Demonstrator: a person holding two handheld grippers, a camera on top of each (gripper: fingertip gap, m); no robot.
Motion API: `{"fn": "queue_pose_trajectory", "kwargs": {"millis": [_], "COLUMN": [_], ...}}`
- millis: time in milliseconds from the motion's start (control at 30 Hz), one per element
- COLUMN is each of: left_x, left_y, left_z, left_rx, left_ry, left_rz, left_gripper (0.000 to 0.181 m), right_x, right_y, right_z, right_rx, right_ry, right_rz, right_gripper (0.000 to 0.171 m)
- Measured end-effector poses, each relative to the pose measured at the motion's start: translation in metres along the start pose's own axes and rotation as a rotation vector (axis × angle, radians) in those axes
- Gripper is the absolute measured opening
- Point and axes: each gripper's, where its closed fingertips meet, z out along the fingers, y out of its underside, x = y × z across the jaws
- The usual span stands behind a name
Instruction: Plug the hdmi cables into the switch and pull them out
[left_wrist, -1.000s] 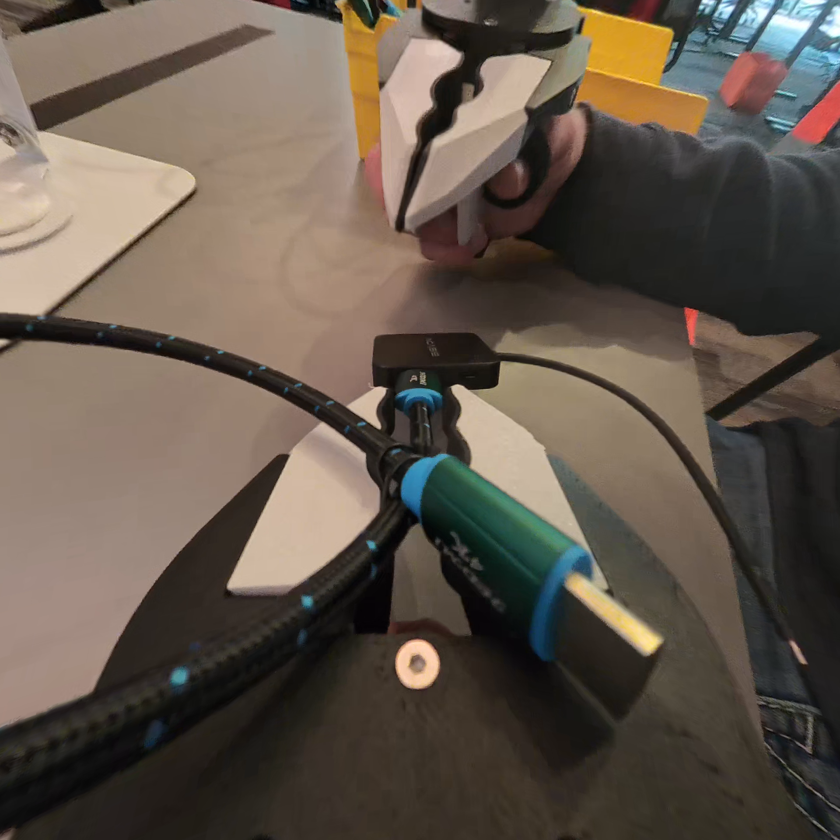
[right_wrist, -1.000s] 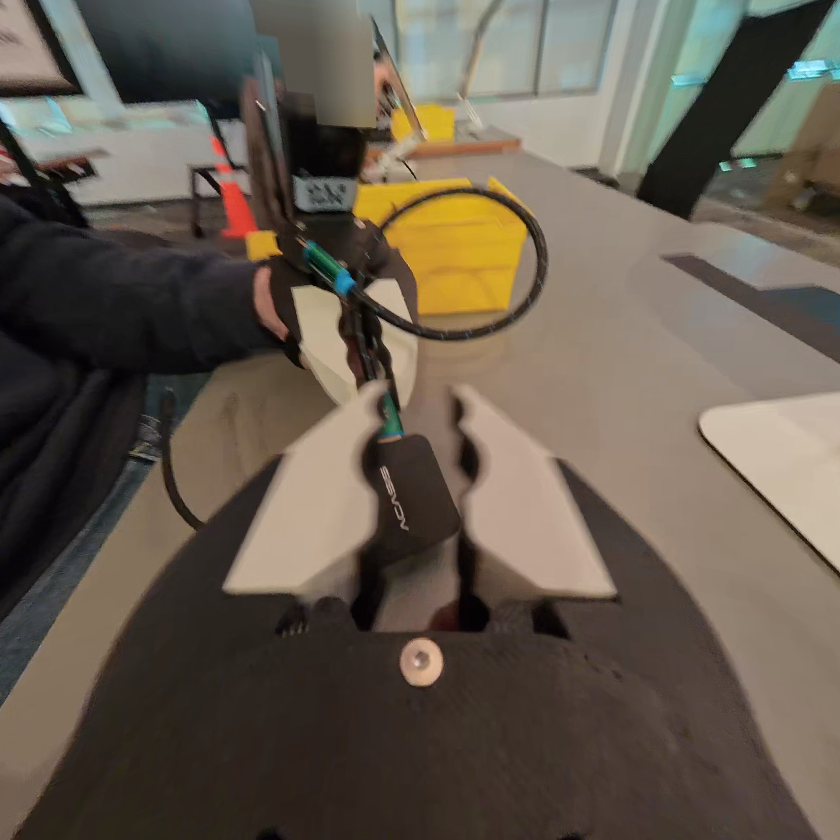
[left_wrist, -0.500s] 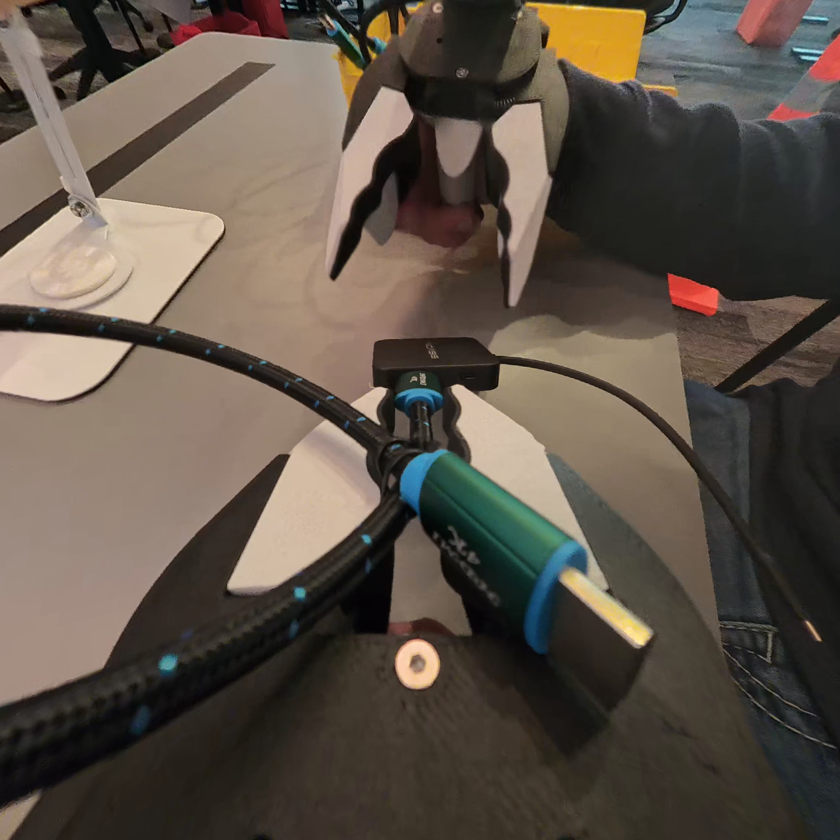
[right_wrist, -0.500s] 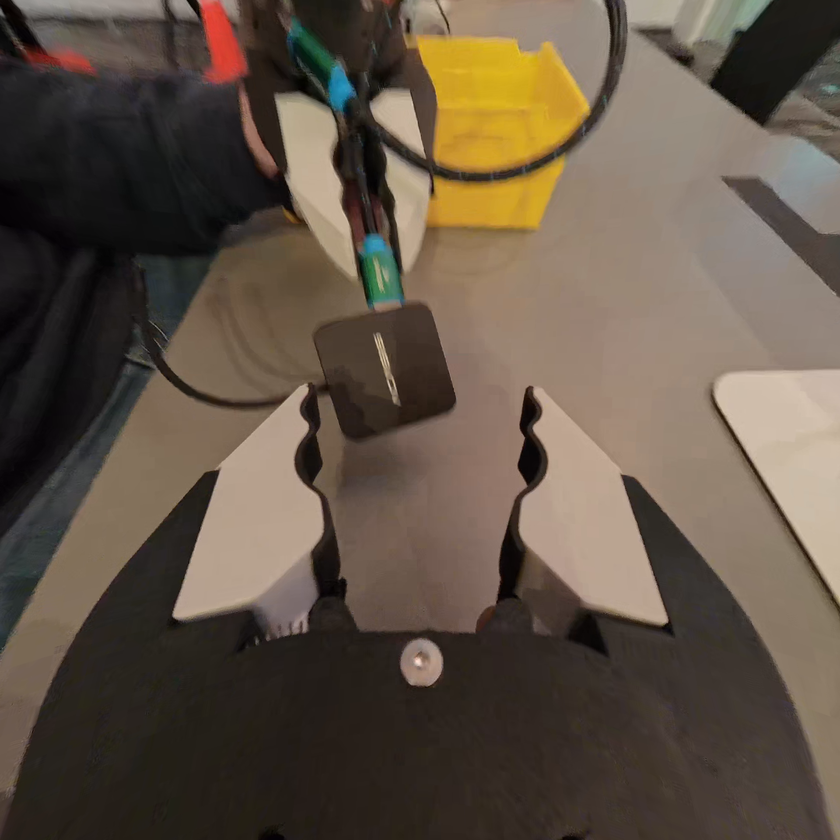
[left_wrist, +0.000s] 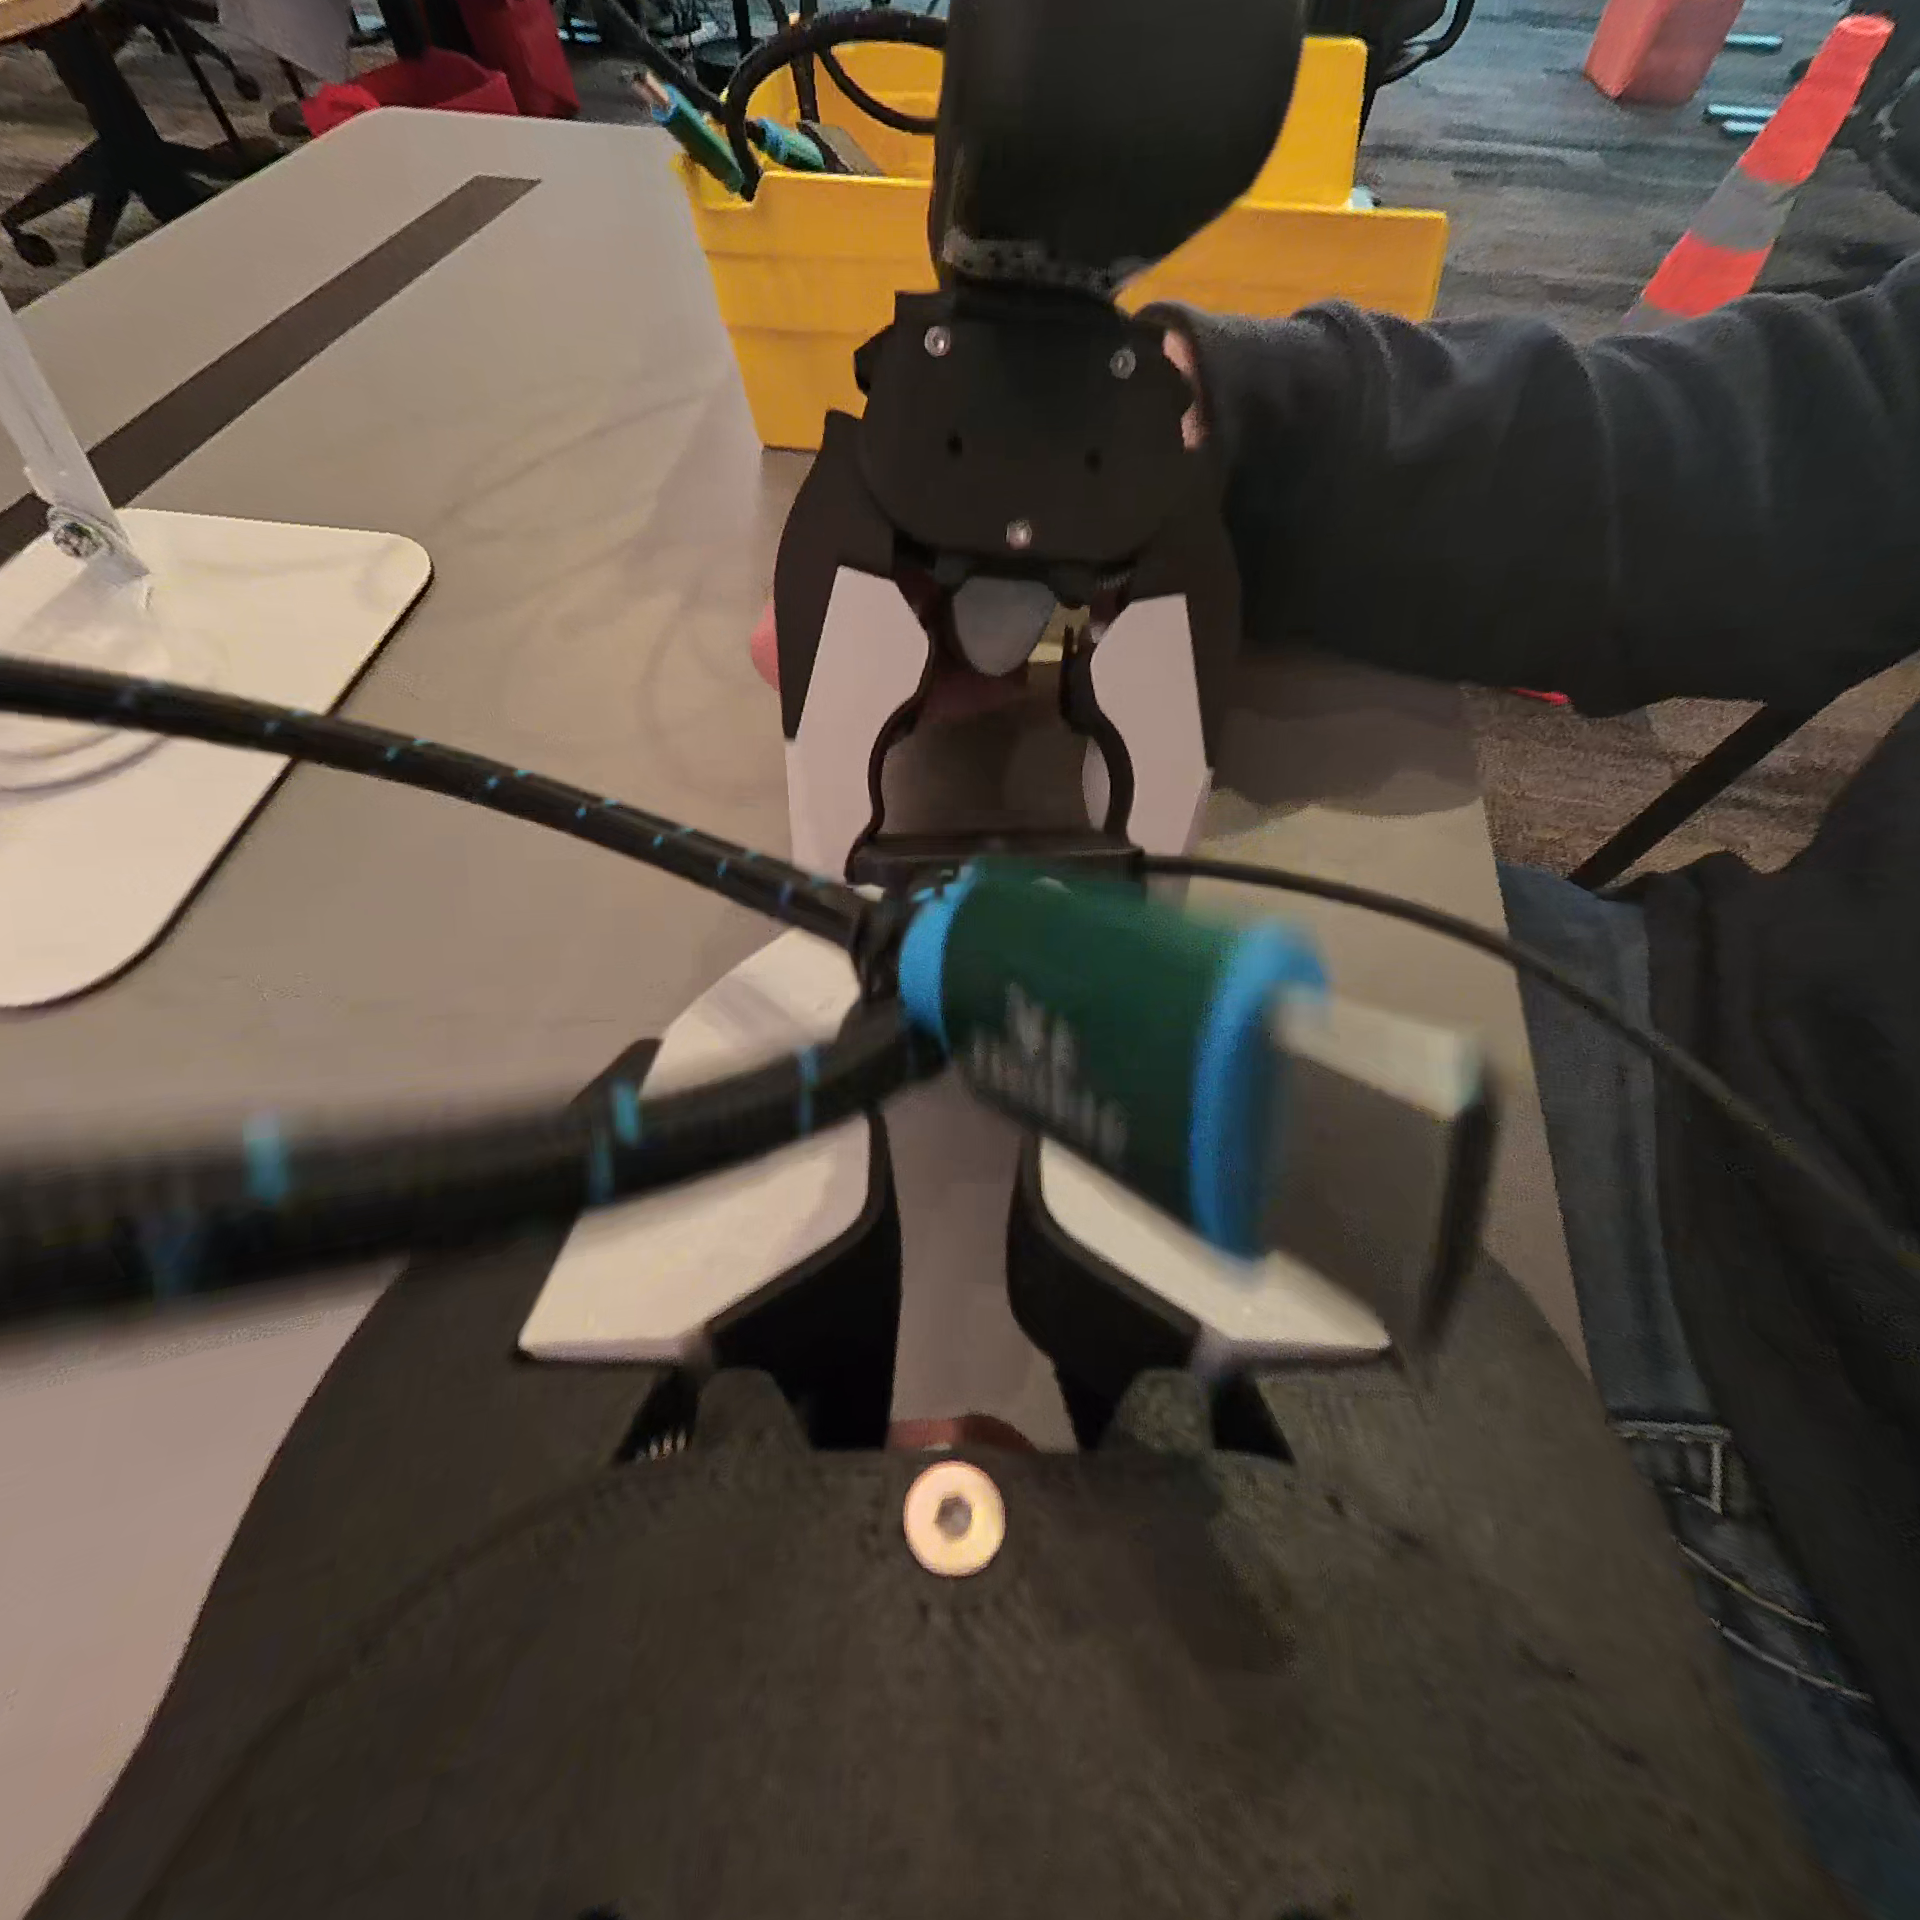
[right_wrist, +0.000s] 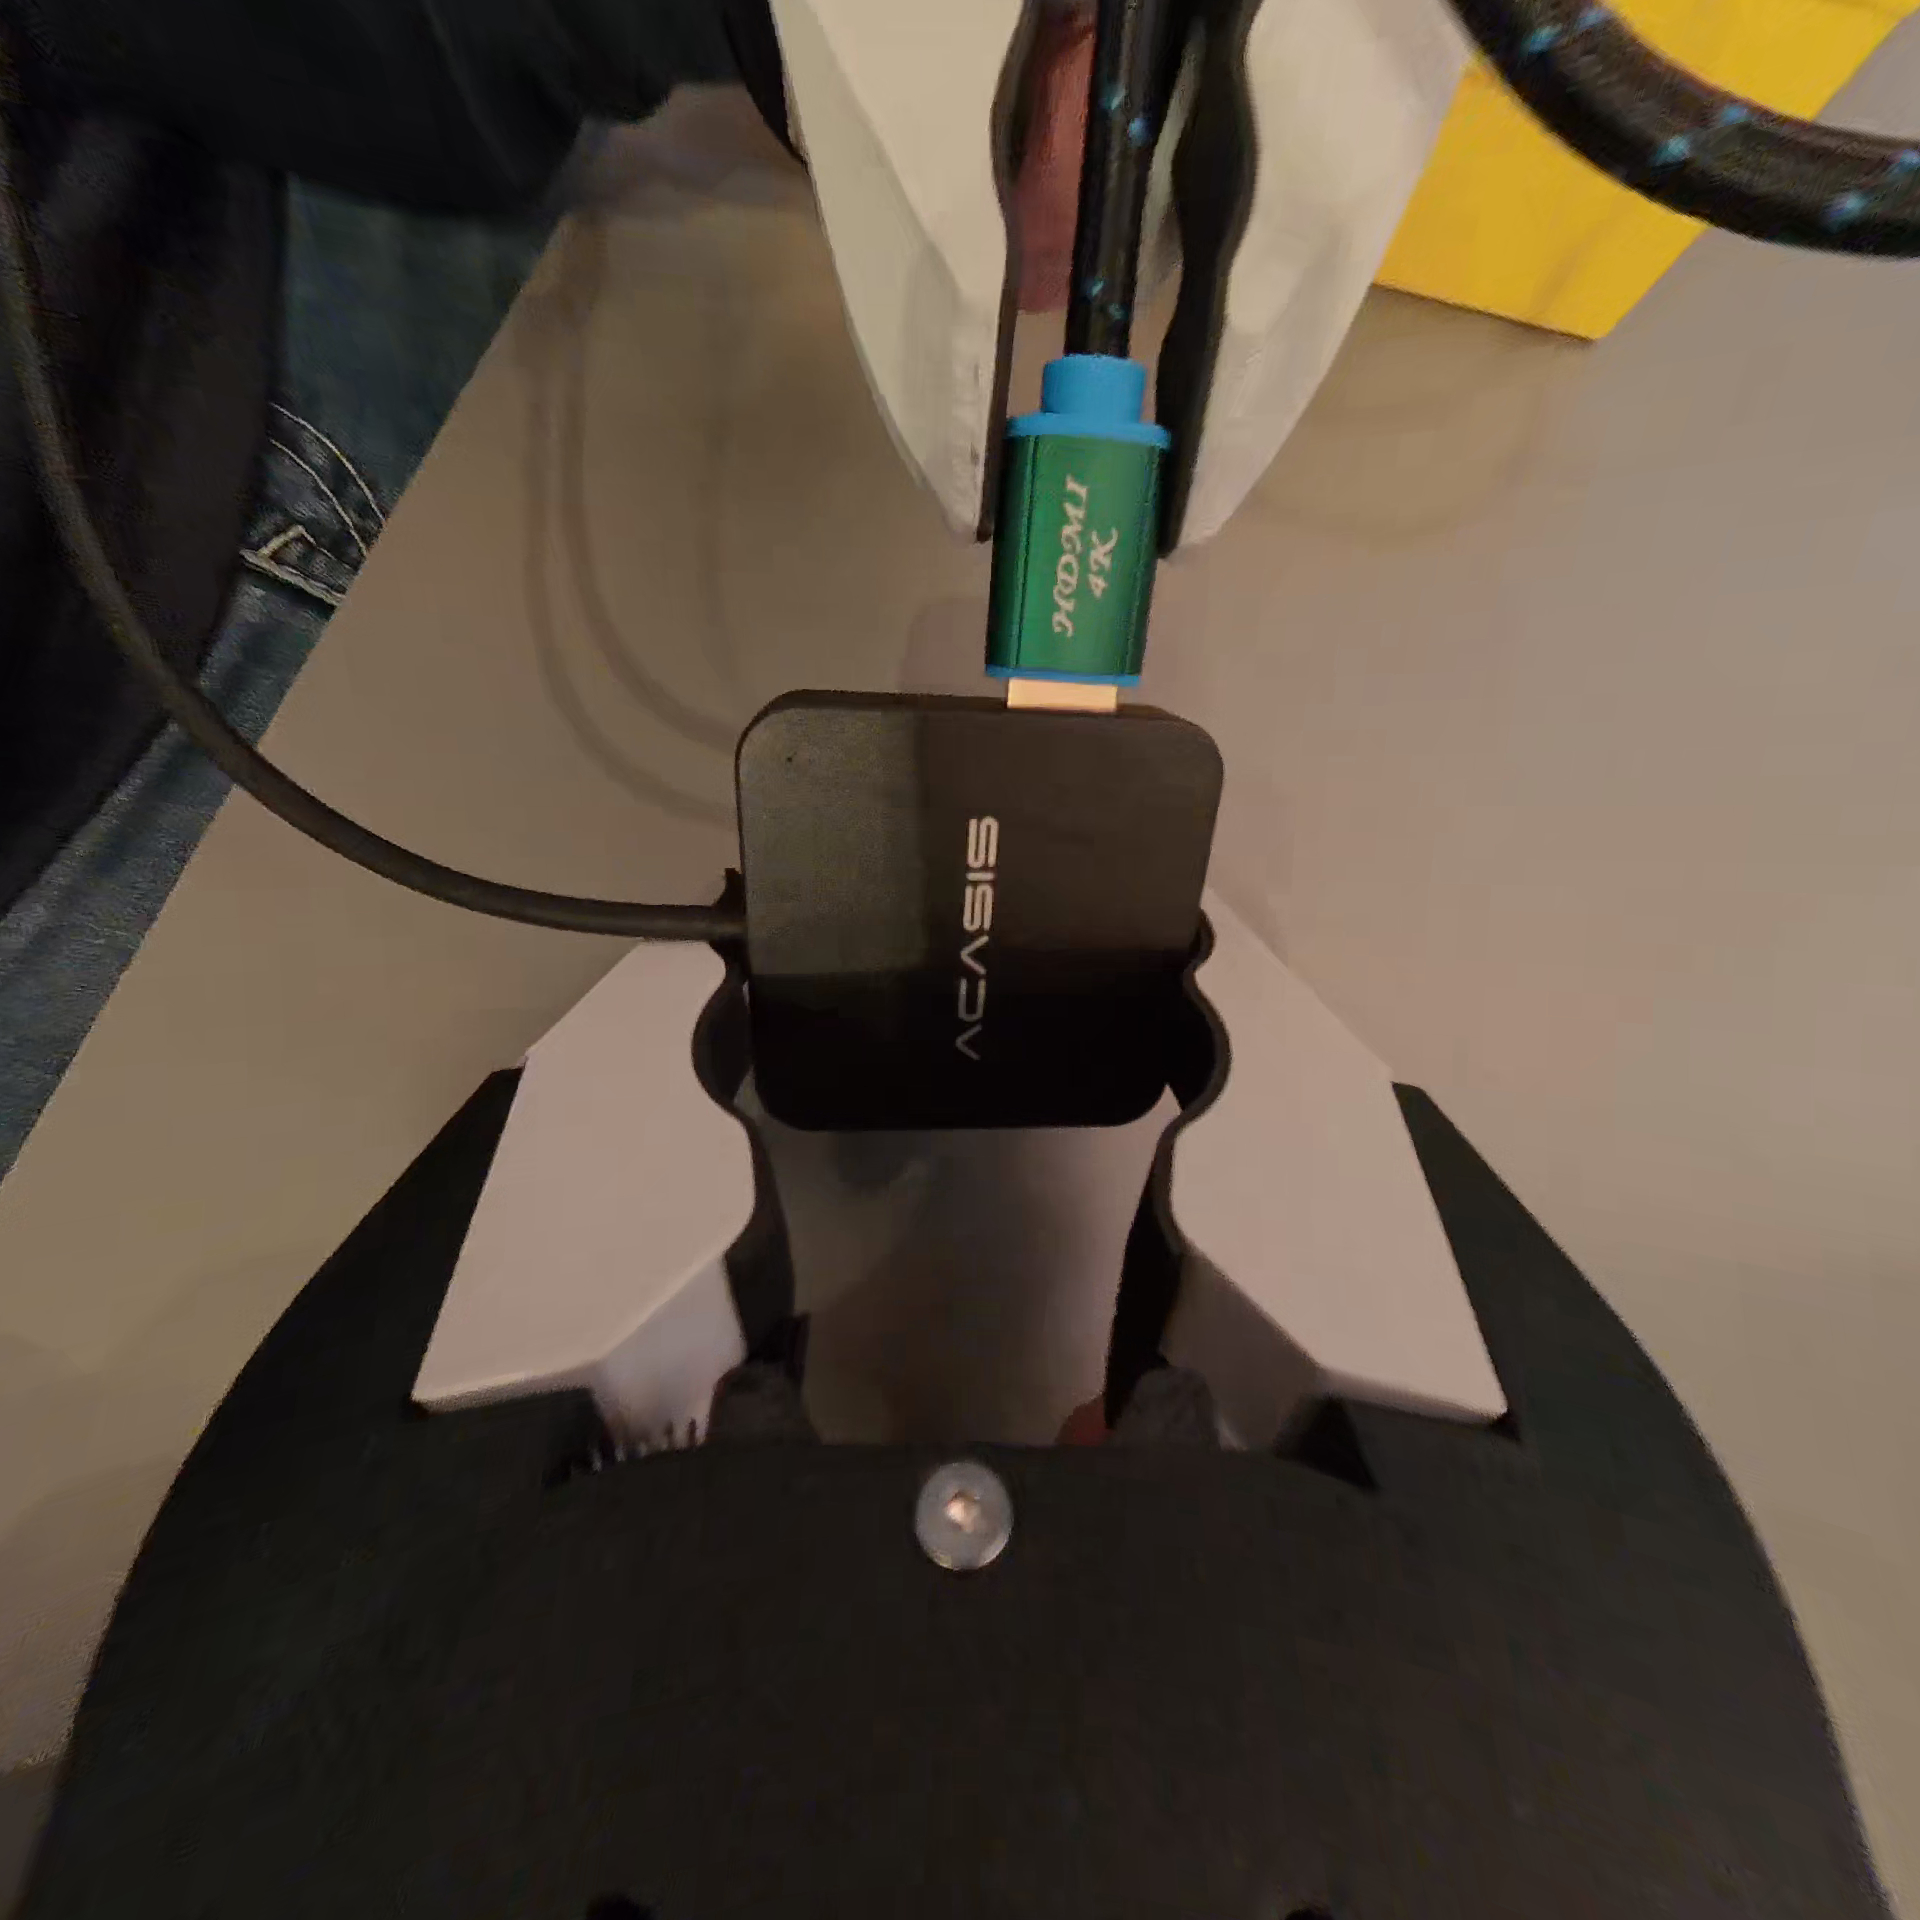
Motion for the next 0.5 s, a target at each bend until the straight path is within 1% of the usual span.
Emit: {"fn": "queue_pose_trajectory", "kwargs": {"millis": [100,200,267,400,500], "left_x": [-0.002,-0.002,-0.002,-0.003,-0.004], "left_y": [0.002,0.007,0.012,0.016,0.016], "left_z": [0.0,0.002,0.004,0.011,0.013], "left_rx": [0.002,-0.023,-0.018,-0.008,-0.001], "left_ry": [-0.006,-0.013,-0.01,-0.017,-0.009], "left_rz": [-0.001,0.01,-0.004,-0.024,-0.032], "left_gripper": [0.02,0.02,0.02,0.02,0.02], "right_x": [0.002,0.002,0.001,0.002,0.002], "right_y": [-0.003,0.001,0.001,0.009,0.009], "right_z": [-0.007,-0.005,-0.005,-0.006,-0.007], "right_rx": [0.01,-0.016,-0.005,-0.04,-0.023], "right_ry": [0.015,0.019,0.01,0.022,0.016], "right_rz": [-0.005,-0.008,-0.002,-0.004,0.003], "right_gripper": [0.077,0.077,0.077,0.076,0.076]}}
